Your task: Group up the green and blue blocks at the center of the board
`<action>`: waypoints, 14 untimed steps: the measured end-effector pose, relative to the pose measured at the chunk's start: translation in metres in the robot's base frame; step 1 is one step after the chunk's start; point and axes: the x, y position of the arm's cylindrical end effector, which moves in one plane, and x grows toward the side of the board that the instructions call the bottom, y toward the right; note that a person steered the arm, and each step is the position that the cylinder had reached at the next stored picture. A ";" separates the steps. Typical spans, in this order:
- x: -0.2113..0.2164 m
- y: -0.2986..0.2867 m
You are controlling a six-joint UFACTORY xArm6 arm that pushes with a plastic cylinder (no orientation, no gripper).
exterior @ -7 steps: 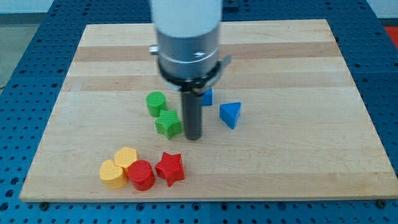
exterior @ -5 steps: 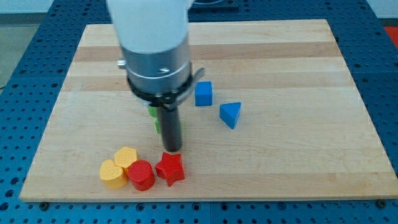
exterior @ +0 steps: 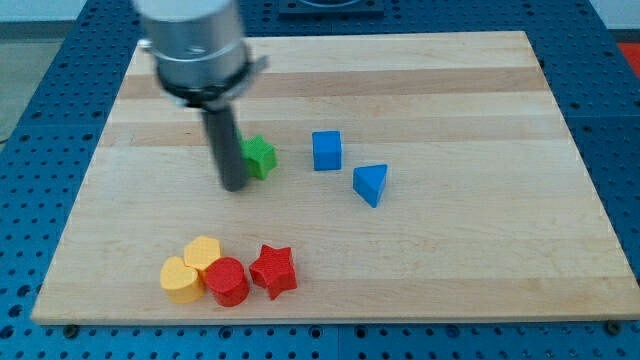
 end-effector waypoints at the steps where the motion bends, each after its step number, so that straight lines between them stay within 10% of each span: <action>1: -0.017 -0.060; 3: -0.067 -0.025; 12: 0.082 0.228; 14: 0.016 0.180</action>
